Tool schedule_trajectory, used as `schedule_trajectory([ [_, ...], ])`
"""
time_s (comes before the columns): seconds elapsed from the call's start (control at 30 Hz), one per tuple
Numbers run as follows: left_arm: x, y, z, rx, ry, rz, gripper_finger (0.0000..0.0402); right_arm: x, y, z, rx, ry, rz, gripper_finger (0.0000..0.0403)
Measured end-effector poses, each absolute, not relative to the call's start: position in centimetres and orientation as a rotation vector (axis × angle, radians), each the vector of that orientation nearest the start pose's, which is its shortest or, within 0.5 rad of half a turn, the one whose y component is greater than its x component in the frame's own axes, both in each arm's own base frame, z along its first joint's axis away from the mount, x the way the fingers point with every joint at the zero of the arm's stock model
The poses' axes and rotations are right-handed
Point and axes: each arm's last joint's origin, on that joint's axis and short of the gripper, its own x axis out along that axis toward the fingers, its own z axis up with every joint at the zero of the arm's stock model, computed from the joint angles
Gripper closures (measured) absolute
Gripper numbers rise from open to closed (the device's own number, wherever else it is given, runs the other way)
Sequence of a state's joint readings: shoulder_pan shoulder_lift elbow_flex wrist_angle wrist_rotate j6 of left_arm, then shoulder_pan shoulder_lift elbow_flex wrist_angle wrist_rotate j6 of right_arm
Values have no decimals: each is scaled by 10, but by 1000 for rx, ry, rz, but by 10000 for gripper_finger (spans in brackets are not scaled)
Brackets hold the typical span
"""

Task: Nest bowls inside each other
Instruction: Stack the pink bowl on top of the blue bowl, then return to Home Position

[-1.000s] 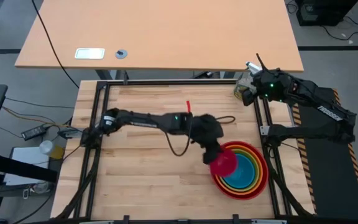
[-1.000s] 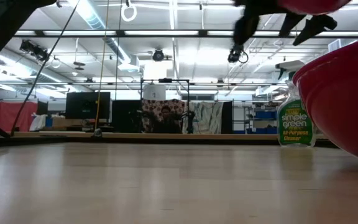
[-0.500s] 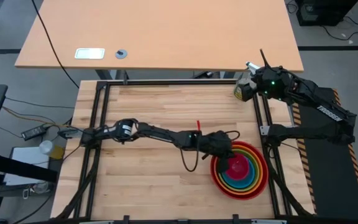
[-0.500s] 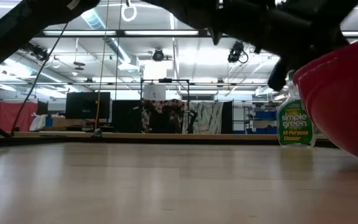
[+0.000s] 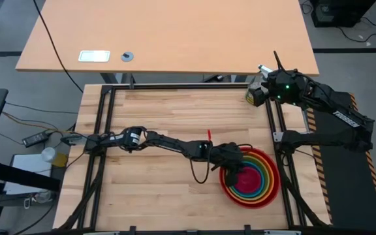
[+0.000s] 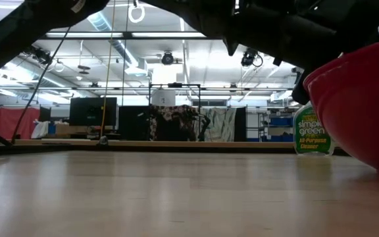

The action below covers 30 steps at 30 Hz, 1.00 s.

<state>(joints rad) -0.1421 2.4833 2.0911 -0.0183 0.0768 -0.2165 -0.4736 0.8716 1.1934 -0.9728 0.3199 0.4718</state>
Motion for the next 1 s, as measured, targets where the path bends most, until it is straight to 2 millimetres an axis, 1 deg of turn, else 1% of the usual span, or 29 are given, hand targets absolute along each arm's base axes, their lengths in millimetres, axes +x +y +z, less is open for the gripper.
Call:
schedule_trajectory([
  [0.1,560,-83,189,-203,435,-187,230,120,-71,382,488,473,-904,56],
  [0.17,559,-78,192,-221,457,-196,203,120,-71,382,498,475,-888,56],
  [0.27,551,-65,211,-251,508,-195,183,120,-70,382,512,476,-851,56],
  [0.33,546,-49,228,-210,516,-187,184,117,-67,385,511,458,-835,56],
  [0.43,533,-32,254,-110,520,-162,202,109,-61,389,497,412,-827,56],
  [0.5,523,-26,271,-63,507,-147,219,102,-56,393,486,370,-827,56],
  [0.57,510,-20,281,-32,500,-127,235,96,-53,397,484,326,-809,56],
  [0.63,493,-15,280,-14,513,-110,247,92,-49,400,490,296,-792,56],
  [0.73,460,-8,270,-16,500,-58,257,91,-46,397,500,260,-762,56],
  [0.77,446,-7,270,-20,489,-39,258,92,-45,393,508,249,-753,56],
  [0.83,419,-5,280,-27,426,-14,259,96,-44,383,520,204,-722,56],
  [0.93,380,-4,293,-44,390,8,260,106,-42,361,539,153,-655,56],
  [1.0,356,-2,297,-59,390,22,260,112,-41,346,557,131,-620,56],
])
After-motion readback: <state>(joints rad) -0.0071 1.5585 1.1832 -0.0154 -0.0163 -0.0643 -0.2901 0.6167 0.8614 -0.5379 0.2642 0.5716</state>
